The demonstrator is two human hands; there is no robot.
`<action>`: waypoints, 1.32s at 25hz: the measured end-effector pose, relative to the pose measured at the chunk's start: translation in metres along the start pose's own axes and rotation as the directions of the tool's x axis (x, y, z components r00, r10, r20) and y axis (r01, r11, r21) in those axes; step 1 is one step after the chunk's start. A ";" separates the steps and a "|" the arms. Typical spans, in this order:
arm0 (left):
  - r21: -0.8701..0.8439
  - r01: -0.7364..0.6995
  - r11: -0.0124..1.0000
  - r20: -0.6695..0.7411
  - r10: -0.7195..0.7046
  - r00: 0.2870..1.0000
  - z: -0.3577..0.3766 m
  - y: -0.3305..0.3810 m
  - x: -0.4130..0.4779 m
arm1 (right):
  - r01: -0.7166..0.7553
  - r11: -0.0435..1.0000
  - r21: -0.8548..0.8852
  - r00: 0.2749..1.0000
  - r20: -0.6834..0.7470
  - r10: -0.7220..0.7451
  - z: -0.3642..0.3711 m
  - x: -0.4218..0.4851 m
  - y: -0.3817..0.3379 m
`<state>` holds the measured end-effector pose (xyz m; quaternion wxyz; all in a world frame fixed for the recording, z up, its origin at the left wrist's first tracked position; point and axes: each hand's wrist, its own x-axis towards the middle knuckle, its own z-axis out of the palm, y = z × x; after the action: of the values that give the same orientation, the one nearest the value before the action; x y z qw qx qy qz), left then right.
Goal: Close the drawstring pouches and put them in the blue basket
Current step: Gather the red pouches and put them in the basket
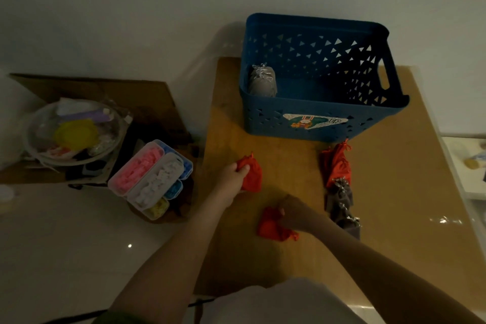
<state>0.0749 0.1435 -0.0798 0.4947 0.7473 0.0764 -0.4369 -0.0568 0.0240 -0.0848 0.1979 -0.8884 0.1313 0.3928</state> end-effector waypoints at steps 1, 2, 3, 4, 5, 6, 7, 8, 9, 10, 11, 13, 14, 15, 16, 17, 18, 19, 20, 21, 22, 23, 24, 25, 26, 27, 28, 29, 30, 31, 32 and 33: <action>0.062 -0.017 0.998 -0.005 0.017 1.000 -0.002 -0.002 0.002 | 0.000 0.992 0.123 1.000 -0.014 0.002 -0.007 -0.002 0.000; 0.145 -0.038 0.989 -0.010 0.040 0.999 -0.005 -0.003 0.004 | -0.011 0.962 0.274 1.000 -0.013 0.015 -0.016 -0.003 0.002; 0.248 -0.057 0.967 -0.006 0.060 0.998 -0.006 -0.003 0.006 | -0.019 0.913 0.408 1.000 -0.003 0.023 -0.025 -0.006 0.004; 0.358 -0.071 0.931 0.010 0.072 0.997 -0.006 -0.003 0.007 | -0.026 0.870 0.492 1.000 0.010 0.024 -0.036 -0.009 0.006; 0.444 -0.083 0.892 0.037 0.075 0.997 -0.005 -0.002 0.006 | -0.027 0.857 0.515 1.000 0.018 0.021 -0.045 -0.013 0.008; 0.491 -0.094 0.866 0.075 0.065 0.995 -0.001 0.001 0.003 | -0.011 0.866 0.500 1.000 0.011 0.007 -0.052 -0.017 0.010; 0.490 -0.092 0.867 0.114 0.040 0.993 0.003 0.004 0.001 | 0.025 0.880 0.475 1.000 -0.013 -0.021 -0.059 -0.019 0.011; 0.457 -0.077 0.886 0.154 0.006 0.988 0.009 0.008 -0.002 | 0.081 0.893 0.443 0.997 -0.053 -0.064 -0.065 -0.020 0.011; 0.405 -0.047 0.913 0.189 -0.034 0.981 0.015 0.011 -0.005 | 0.155 0.907 0.391 0.987 -0.102 -0.125 -0.070 -0.020 0.012; 0.358 -0.015 0.934 0.224 -0.070 0.972 0.020 0.015 -0.009 | 0.226 0.922 0.314 0.971 -0.144 -0.189 -0.074 -0.019 0.012; 0.328 0.007 0.945 0.253 -0.095 0.963 0.025 0.019 -0.011 | 0.270 0.933 0.236 0.957 -0.175 -0.232 -0.077 -0.018 0.011; 0.276 0.016 0.961 0.300 -0.102 0.948 0.029 0.027 -0.016 | 0.282 0.944 0.170 0.938 -0.253 -0.235 -0.081 -0.017 0.005; 0.256 0.008 0.967 0.306 -0.089 0.948 0.029 0.031 -0.017 | 0.275 0.944 0.181 0.926 -0.315 -0.209 -0.082 -0.018 0.003; 0.253 0.000 0.967 0.296 -0.078 0.952 0.029 0.033 -0.017 | 0.277 0.943 0.182 0.904 -0.382 -0.192 -0.083 -0.019 0.002; 0.264 -0.008 0.965 0.281 -0.068 0.957 0.029 0.037 -0.019 | 0.285 0.945 0.163 0.881 -0.432 -0.191 -0.083 -0.020 0.000; 0.292 -0.022 0.956 0.258 -0.057 0.964 0.029 0.039 -0.018 | 0.300 0.944 0.139 0.859 -0.470 -0.204 -0.083 -0.021 0.000; 0.314 -0.028 0.949 0.240 -0.050 0.969 0.029 0.041 -0.019 | 0.320 0.940 0.120 0.838 -0.498 -0.222 -0.082 -0.021 0.000; 0.322 -0.023 0.947 0.227 -0.053 0.973 0.031 0.043 -0.019 | 0.341 0.934 0.106 0.819 -0.521 -0.240 -0.080 -0.020 0.000; 0.300 -0.008 0.954 0.226 -0.063 0.972 0.033 0.046 -0.023 | 0.356 0.929 0.099 0.804 -0.540 -0.251 -0.078 -0.019 0.001; 0.231 0.025 0.973 0.241 -0.082 0.967 0.035 0.050 -0.024 | 0.366 0.923 0.116 0.792 -0.560 -0.244 -0.076 -0.016 0.003; 0.137 0.067 0.988 0.269 -0.102 0.958 0.040 0.057 -0.029 | 0.375 0.913 0.158 0.783 -0.582 -0.221 -0.075 -0.014 0.007; 0.071 0.089 0.994 0.300 -0.106 0.948 0.046 0.062 -0.030 | 0.384 0.899 0.209 0.777 -0.600 -0.192 -0.074 -0.013 0.012; 0.059 0.084 0.995 0.328 -0.098 0.939 0.052 0.066 -0.032 | 0.401 0.882 0.250 0.760 -0.627 -0.168 -0.073 -0.014 0.017; 0.122 0.044 0.992 0.348 -0.084 0.934 0.059 0.067 -0.030 | 0.408 0.865 0.293 0.748 -0.651 -0.132 -0.071 -0.015 0.023; 0.192 0.000 0.981 0.366 -0.072 0.928 0.067 0.067 -0.032 | 0.406 0.840 0.359 0.749 -0.658 -0.080 -0.069 -0.018 0.030; 0.262 -0.039 0.964 0.360 -0.060 0.931 0.075 0.065 -0.031 | 0.391 0.804 0.448 0.771 -0.636 -0.020 -0.069 -0.022 0.038; 0.313 -0.063 0.948 0.342 -0.051 0.938 0.080 0.062 -0.029 | 0.375 0.754 0.540 0.799 -0.601 0.033 -0.068 -0.023 0.048; 0.342 -0.065 0.937 0.319 -0.051 0.946 0.085 0.058 -0.023 | 0.363 0.703 0.612 0.805 -0.586 0.094 -0.066 -0.022 0.058; 0.331 -0.043 0.942 0.299 -0.062 0.952 0.090 0.057 -0.020 | 0.344 0.663 0.665 0.785 -0.591 0.186 -0.063 -0.018 0.074; 0.278 0.002 0.961 0.287 -0.085 0.954 0.091 0.056 -0.018 | 0.310 0.636 0.707 0.742 -0.598 0.303 -0.058 -0.013 0.089; 0.203 0.062 0.977 0.292 -0.121 0.949 0.092 0.057 -0.018 | 0.233 0.621 0.749 0.691 -0.577 0.436 -0.052 -0.006 0.106; 0.123 0.128 0.984 0.314 -0.161 0.936 0.094 0.057 -0.014 | 0.110 0.605 0.789 0.651 -0.517 0.556 -0.049 0.000 0.123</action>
<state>0.0434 0.0434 -0.0436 0.4285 0.6822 0.0271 -0.5919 -0.0730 -0.1074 -0.0859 0.4281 -0.7679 0.4726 -0.0619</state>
